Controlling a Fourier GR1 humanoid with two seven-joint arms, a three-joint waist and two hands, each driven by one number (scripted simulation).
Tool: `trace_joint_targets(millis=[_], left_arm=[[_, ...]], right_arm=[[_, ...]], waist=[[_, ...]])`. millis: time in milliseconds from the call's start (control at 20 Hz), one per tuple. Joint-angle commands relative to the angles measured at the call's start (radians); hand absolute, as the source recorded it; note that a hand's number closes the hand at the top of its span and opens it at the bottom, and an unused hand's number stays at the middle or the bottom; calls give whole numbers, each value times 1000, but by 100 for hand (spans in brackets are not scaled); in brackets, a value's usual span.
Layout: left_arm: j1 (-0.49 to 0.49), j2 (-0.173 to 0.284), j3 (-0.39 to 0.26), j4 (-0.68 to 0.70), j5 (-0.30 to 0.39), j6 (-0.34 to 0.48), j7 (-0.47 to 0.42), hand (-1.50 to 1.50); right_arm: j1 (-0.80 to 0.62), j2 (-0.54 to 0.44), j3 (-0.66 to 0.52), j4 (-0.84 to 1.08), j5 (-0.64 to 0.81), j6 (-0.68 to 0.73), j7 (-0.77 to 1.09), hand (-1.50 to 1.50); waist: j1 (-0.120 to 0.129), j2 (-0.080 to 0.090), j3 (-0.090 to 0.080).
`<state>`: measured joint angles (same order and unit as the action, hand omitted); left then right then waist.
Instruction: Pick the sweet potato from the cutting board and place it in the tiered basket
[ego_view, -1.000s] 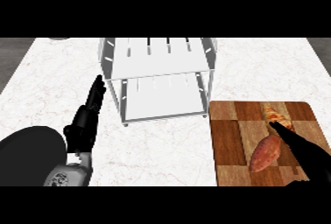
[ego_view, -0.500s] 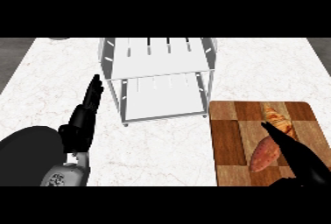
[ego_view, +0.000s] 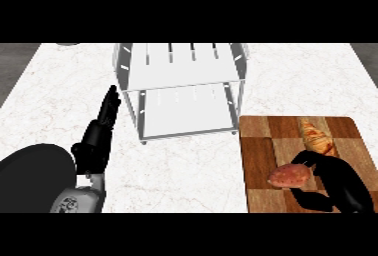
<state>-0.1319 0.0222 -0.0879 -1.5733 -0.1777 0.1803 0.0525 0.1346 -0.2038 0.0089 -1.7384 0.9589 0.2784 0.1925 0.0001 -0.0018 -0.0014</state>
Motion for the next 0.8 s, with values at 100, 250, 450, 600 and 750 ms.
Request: trace_joint_targets(millis=[100,250,450,600,750], left_arm=[[-41,-3,20,82,-6,-3,-16,0],[-32,39,38,18,9,-29,1,0],[-49,2,-16,16,9,-45,-7,0],[-51,-21,-35,36,-6,-29,5,0],[-32,-15,-20,27,15,-39,4,0]], right_arm=[[-8,17,30,92,110,-158,-43,150],[-91,132,274,10,327,-38,223,150],[-177,199,490,115,467,100,364,150],[-250,201,623,143,452,151,558,150],[-330,202,745,134,405,154,784,150]], waist=[[-3,2,1],[15,2,-1],[99,11,-10],[91,9,-3],[80,3,-1]])
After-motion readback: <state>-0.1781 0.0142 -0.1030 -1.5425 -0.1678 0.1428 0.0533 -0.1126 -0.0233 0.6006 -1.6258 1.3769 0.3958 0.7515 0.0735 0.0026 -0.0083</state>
